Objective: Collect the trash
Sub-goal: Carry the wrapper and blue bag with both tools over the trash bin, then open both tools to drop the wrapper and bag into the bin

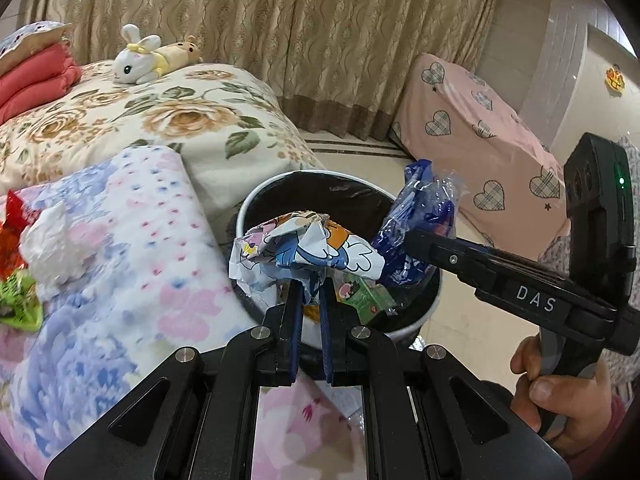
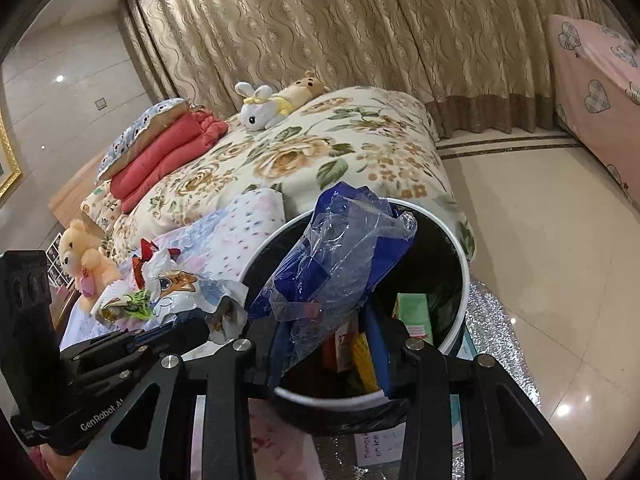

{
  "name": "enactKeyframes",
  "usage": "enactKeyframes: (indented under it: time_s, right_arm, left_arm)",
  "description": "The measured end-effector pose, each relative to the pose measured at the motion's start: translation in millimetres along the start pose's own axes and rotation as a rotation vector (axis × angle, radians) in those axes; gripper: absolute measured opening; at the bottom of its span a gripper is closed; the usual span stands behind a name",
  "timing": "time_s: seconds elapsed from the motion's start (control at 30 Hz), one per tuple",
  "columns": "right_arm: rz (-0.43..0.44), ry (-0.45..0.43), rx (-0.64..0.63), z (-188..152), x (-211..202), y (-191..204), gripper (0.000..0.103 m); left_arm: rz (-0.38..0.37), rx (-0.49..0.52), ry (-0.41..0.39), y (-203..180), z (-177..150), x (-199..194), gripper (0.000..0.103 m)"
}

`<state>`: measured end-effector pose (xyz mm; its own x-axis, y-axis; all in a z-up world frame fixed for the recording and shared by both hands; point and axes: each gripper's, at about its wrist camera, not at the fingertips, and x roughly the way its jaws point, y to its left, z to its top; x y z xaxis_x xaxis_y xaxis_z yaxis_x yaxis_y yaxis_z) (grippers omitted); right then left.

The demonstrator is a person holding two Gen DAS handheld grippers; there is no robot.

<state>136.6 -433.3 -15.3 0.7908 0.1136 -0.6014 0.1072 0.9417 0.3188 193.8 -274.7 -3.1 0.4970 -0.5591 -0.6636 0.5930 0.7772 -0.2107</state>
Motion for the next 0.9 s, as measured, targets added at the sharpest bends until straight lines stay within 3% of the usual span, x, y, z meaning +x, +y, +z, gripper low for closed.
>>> enactKeyframes:
  time_s: [0.3,0.47,0.6,0.83,0.9]
  right_arm:
    - [-0.009,0.055,0.012,8,16,-20,0.038]
    - [-0.025,0.073,0.005,11,22,-26,0.044]
    - [-0.038,0.095,0.012,12,27,-30,0.053]
    - [-0.039,0.072,0.034,9,19,-30,0.073]
    - [-0.034,0.061,0.037,7,15,-26,0.076]
  left_arm:
    - [-0.003,0.013,0.035,-7,10,26,0.008]
    - [-0.016,-0.001,0.058,-6,11,35,0.008]
    - [-0.013,-0.004,0.07,-4,9,36,0.019]
    - [0.004,-0.039,0.044,6,0,22,0.05]
    - [0.013,-0.056,0.031,12,-4,15,0.052]
